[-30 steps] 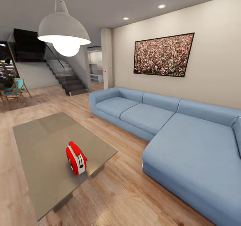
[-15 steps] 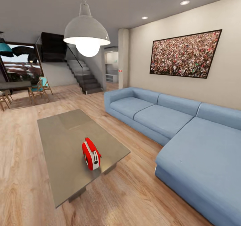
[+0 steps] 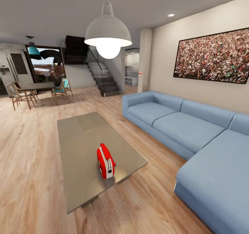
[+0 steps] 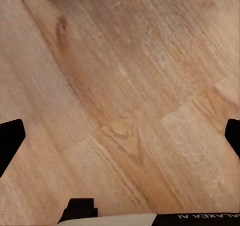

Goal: Turn on the radio receiver that's on the table in the living room.

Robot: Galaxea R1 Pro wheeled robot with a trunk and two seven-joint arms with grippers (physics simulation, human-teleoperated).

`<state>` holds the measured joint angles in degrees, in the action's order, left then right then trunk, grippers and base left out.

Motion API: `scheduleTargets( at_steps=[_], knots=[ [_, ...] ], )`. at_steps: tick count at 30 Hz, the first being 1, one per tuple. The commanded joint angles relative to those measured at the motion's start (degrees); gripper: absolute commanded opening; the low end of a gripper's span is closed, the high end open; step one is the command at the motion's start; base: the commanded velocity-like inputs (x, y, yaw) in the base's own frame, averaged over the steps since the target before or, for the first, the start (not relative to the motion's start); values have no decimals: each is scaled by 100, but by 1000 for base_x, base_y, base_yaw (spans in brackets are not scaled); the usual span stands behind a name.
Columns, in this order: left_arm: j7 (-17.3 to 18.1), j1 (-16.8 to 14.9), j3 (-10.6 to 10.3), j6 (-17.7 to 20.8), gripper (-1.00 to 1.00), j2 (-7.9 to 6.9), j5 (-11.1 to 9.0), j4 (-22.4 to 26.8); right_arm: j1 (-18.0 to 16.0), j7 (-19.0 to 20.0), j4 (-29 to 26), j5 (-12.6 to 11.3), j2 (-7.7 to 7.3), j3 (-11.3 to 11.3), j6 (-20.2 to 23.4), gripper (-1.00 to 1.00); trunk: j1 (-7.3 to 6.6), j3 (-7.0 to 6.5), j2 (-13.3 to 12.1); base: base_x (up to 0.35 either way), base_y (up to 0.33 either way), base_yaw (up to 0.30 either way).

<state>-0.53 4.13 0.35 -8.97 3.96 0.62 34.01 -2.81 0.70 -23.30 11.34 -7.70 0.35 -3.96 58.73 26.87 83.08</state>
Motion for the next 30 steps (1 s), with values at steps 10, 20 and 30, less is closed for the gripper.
scheduleTargets(
  at_steps=[10, 20, 30],
  knots=[
    [0, 0, 0, 0, 100, 0, 0, -1, 0, 0, 1, 0, 3, 0, 0, 100, 0, 0, 0, 289, -168, 296],
    [0, 0, 0, 0, 100, 0, 0, 0, 0, 0, 1, 0, 3, 0, 0, 100, 0, 0, 0, 295, -53, 296],
    [0, 0, 0, -8, 100, 0, -4, 0, 0, 0, 1, 0, 1, 0, 0, 100, 0, 0, 0, 155, -1, 209]
  ],
)
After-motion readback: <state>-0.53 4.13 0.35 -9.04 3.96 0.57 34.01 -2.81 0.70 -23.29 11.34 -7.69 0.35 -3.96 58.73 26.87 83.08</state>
